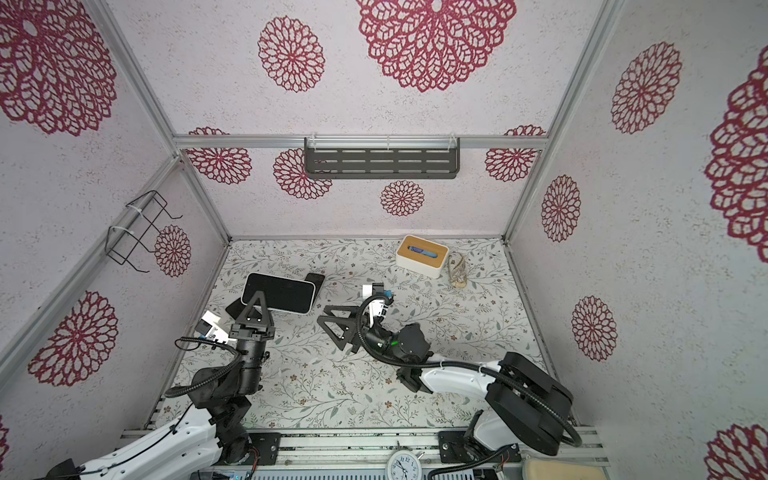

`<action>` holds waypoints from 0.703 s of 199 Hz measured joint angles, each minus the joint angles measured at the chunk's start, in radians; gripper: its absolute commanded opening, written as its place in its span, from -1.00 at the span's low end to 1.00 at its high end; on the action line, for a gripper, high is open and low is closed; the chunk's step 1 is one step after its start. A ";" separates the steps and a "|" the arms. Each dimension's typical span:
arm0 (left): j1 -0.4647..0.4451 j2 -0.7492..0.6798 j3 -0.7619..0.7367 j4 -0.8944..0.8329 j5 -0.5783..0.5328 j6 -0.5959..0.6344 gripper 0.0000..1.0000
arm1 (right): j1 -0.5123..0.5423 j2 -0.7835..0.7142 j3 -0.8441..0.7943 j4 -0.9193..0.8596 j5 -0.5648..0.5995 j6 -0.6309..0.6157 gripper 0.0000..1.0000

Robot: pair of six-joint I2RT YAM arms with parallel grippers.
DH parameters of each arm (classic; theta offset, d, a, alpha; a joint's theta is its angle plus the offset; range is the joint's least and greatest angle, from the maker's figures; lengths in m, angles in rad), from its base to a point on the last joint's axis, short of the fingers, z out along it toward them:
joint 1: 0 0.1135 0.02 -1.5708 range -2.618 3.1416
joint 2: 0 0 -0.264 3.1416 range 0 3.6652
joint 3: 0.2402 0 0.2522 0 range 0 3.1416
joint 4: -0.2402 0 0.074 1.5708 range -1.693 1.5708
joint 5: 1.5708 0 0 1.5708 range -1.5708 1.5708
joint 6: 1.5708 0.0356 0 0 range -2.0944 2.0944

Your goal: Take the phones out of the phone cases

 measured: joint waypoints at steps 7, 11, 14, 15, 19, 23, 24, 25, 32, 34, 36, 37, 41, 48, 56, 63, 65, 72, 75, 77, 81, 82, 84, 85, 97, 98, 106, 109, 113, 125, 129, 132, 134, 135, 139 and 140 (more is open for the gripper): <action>-0.007 0.023 -0.003 0.034 -0.014 0.006 -1.00 | 0.002 0.018 0.008 0.013 0.002 0.004 0.60; -0.011 0.034 -0.004 0.047 -0.020 0.010 -1.00 | 0.003 0.028 0.013 0.020 0.002 0.008 0.58; -0.014 0.046 -0.005 0.058 -0.025 0.012 -1.00 | 0.004 0.034 0.017 0.024 0.003 0.010 0.57; -0.015 0.050 -0.005 0.061 -0.027 0.012 -1.00 | 0.005 0.036 0.018 0.026 0.003 0.010 0.57; -0.019 0.062 -0.005 0.069 -0.033 0.014 -1.00 | 0.005 0.045 0.022 0.031 0.004 0.013 0.54; -0.024 0.076 -0.005 0.079 -0.040 0.018 -1.00 | 0.006 0.055 0.027 0.038 0.005 0.018 0.53; -0.025 0.078 -0.005 0.080 -0.042 0.018 -1.00 | 0.006 0.056 0.028 0.039 0.005 0.018 0.52; -0.027 0.081 -0.005 0.082 -0.042 0.018 -1.00 | 0.006 0.059 0.030 0.042 0.005 0.020 0.51; -0.034 0.095 -0.005 0.093 -0.048 0.022 -1.00 | 0.006 0.071 0.037 0.048 0.008 0.025 0.46; -0.037 0.098 -0.005 0.098 -0.052 0.023 -1.00 | 0.007 0.075 0.040 0.050 0.009 0.027 0.45; -0.039 0.102 -0.005 0.102 -0.055 0.024 -1.00 | 0.007 0.077 0.042 0.051 0.010 0.027 0.43; -0.040 0.103 -0.005 0.104 -0.056 0.025 -1.00 | 0.007 0.079 0.042 0.052 0.010 0.027 0.43; -0.045 0.108 -0.005 0.111 -0.062 0.027 -1.00 | 0.007 0.084 0.046 0.054 0.011 0.029 0.41; -0.051 0.114 -0.005 0.124 -0.070 0.032 -1.00 | 0.008 0.090 0.050 0.060 0.012 0.034 0.37; -0.058 0.116 -0.005 0.137 -0.078 0.037 -1.00 | 0.010 0.093 0.052 0.063 0.016 0.035 0.31; -0.062 0.117 -0.005 0.148 -0.087 0.040 -1.00 | 0.011 0.095 0.053 0.067 0.018 0.036 0.24; -0.063 0.118 -0.005 0.151 -0.089 0.040 -1.00 | 0.011 0.096 0.054 0.068 0.018 0.038 0.22; -0.066 0.119 -0.005 0.161 -0.094 0.042 -1.00 | 0.012 0.097 0.055 0.073 0.018 0.042 0.16; -0.067 0.119 -0.005 0.163 -0.097 0.043 -1.00 | 0.012 0.098 0.055 0.076 0.019 0.043 0.14; -0.068 0.119 -0.005 0.166 -0.098 0.044 -1.00 | 0.012 0.098 0.055 0.077 0.019 0.044 0.10; -0.070 0.120 -0.005 0.170 -0.102 0.045 -1.00 | 0.013 0.100 0.056 0.079 0.019 0.047 0.08; -0.071 0.120 -0.005 0.172 -0.103 0.046 -1.00 | 0.013 0.100 0.056 0.080 0.020 0.045 0.07; -0.072 0.120 -0.005 0.174 -0.105 0.047 -1.00 | 0.013 0.101 0.056 0.082 0.019 0.046 0.04; -0.073 0.121 -0.005 0.175 -0.106 0.048 -1.00 | 0.013 0.103 0.056 0.083 0.019 0.047 0.04; -0.077 0.123 -0.005 0.186 -0.114 0.051 -1.00 | 0.014 0.109 0.059 0.095 0.020 0.053 -0.06; -0.078 0.123 -0.005 0.187 -0.115 0.051 -1.00 | 0.015 0.111 0.060 0.097 0.020 0.054 -0.07; -0.080 0.126 -0.005 0.193 -0.119 0.055 -1.00 | 0.016 0.116 0.061 0.101 0.021 0.055 -0.12; -0.082 0.128 -0.005 0.195 -0.120 0.056 -1.00 | 0.016 0.118 0.061 0.103 0.021 0.054 -0.13; -0.083 0.130 -0.005 0.199 -0.122 0.057 -1.00 | 0.016 0.121 0.062 0.103 0.021 0.058 -0.16; -0.087 0.138 -0.005 0.209 -0.127 0.059 -1.00 | 0.017 0.129 0.066 0.104 0.021 0.060 -0.21; -0.088 0.141 -0.005 0.214 -0.127 0.060 -1.00 | 0.017 0.131 0.068 0.105 0.021 0.060 -0.23; -0.089 0.143 -0.005 0.217 -0.128 0.060 -1.00 | 0.017 0.132 0.069 0.106 0.020 0.061 -0.25; -0.090 0.145 -0.005 0.218 -0.128 0.060 -1.00 | 0.017 0.133 0.070 0.105 0.021 0.062 -0.25; -0.090 0.146 -0.005 0.219 -0.129 0.060 -1.00 | 0.017 0.134 0.070 0.106 0.021 0.061 -0.25; -0.092 0.148 -0.005 0.223 -0.130 0.060 -1.00 | 0.017 0.135 0.072 0.106 0.020 0.061 -0.27; -0.092 0.149 -0.005 0.224 -0.130 0.060 -1.00 | 0.017 0.136 0.072 0.106 0.021 0.063 -0.28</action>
